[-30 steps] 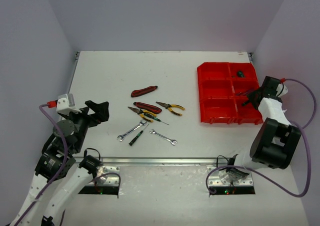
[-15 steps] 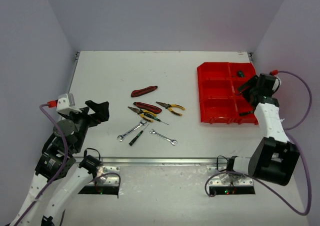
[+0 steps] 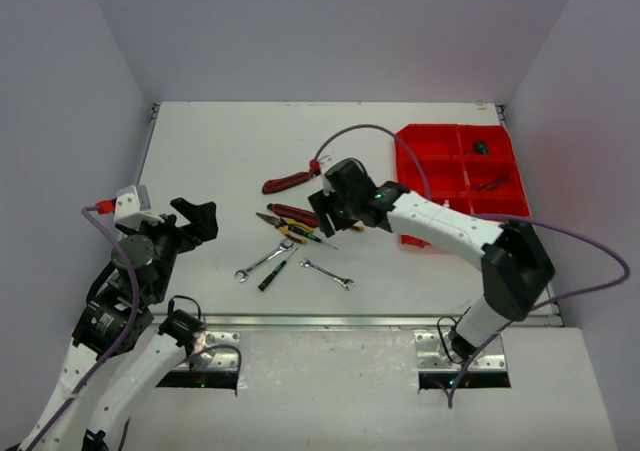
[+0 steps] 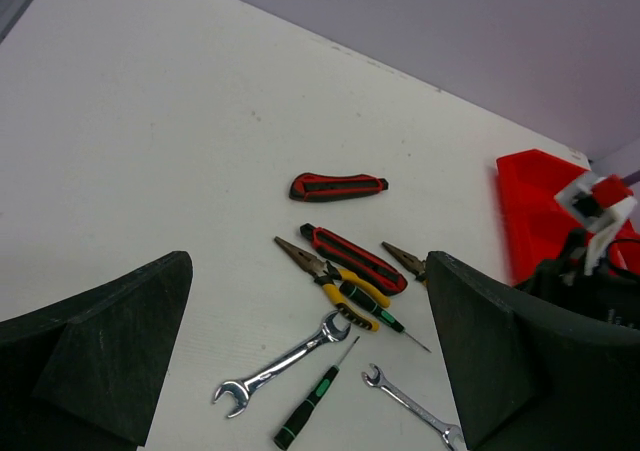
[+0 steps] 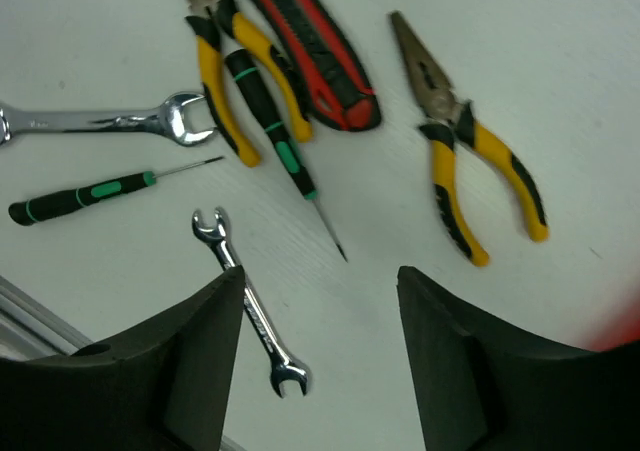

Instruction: Sort the tools into containers

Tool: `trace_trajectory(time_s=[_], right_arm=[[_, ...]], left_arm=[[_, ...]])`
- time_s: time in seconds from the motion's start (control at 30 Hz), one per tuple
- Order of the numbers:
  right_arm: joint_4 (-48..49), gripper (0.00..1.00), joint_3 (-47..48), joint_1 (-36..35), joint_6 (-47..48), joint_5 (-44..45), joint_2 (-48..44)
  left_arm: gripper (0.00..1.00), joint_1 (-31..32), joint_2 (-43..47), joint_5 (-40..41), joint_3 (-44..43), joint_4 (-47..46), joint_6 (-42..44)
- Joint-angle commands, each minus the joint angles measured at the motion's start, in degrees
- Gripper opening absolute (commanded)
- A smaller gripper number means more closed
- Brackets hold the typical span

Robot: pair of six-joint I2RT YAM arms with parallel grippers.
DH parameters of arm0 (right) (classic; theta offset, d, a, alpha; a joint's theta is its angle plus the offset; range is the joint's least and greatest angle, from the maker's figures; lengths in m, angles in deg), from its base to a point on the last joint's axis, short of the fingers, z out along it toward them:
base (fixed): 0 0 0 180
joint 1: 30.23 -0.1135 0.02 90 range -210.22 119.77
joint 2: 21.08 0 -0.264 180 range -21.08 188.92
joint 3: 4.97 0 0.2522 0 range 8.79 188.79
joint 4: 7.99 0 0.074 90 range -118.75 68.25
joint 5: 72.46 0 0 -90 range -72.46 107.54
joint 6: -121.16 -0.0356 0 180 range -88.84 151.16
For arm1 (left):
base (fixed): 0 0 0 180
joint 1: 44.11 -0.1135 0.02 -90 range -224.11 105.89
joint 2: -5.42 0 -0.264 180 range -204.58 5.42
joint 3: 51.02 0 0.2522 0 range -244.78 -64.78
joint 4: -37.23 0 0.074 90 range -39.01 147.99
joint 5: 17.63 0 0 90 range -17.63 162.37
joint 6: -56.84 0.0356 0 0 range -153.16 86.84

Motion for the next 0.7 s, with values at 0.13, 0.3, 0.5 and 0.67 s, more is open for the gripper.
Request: trace_trajectory(time_s=[0.13, 0.3, 0.5, 0.67], right_arm=[[-3.7, 0.58, 14.3, -5.5, 16.3, 4.5, 19.9], [-5.0, 0.51, 19.0, -5.5, 18.1, 3.8, 27.4], [-4.9, 0.38, 18.5, -5.5, 18.1, 1.0, 29.4], [-5.9, 0.08, 17.6, -5.5, 18.1, -2.0, 29.4]], left_arm=[[1.0, 0.6, -1.2, 1.8, -0.8, -0.9, -0.9], [1.0, 0.6, -1.1, 1.8, -0.7, -1.0, -0.9], [1.0, 0.6, -1.1, 1.3, -0.7, -1.2, -0.8], [1.0, 0.6, -1.1, 1.1, -0.6, -1.2, -0.7]])
